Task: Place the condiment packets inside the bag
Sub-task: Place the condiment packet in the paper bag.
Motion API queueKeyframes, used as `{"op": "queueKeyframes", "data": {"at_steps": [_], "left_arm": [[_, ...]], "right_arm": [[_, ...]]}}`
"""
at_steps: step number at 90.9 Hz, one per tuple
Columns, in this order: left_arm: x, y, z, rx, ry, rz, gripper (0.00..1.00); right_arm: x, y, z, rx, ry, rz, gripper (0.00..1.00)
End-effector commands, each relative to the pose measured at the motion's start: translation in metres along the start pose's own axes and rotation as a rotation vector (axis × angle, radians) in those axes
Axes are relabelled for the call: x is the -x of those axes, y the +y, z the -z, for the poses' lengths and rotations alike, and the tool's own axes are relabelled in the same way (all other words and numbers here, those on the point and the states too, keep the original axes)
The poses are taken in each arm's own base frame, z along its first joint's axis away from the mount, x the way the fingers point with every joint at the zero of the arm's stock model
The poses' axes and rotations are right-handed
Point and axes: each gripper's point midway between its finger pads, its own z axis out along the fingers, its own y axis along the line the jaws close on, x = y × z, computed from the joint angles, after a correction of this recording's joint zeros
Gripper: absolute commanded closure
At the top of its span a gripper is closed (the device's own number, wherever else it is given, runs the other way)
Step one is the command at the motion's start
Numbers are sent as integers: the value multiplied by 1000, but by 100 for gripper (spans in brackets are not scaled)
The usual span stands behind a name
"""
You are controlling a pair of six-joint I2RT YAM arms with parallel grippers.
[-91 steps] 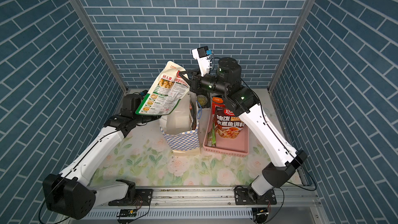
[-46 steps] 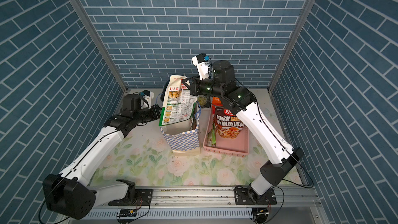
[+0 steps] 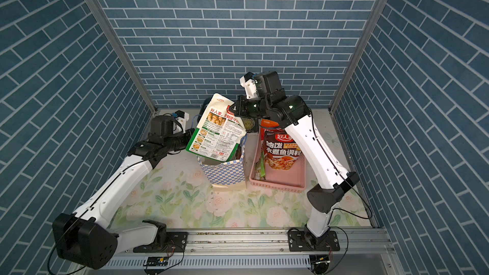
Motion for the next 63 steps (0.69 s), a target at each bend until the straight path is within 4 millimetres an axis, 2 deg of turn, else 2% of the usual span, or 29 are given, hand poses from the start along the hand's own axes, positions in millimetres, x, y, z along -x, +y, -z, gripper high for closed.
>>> {"op": "queueKeyframes", "data": {"at_steps": [1,20,41,48,63], "left_arm": [[-9,3,-3,6,32,-2,100],[-8,3,-4,6,32,-2,100],[-9,5,-5,10,32,1,100],[-8,5,-6,9,31,3,100],[-8,3,-6,5,28,6,100]], "right_arm": [[-8,-7,9,-29,39,-73,100],[2,-20,33,-64,-11,-94,100],[8,-28,47,-75,-46,-101,100],[8,-22,43,-29,-44,-118,100],[5,-1,14,146,-28,-178,100]]}}
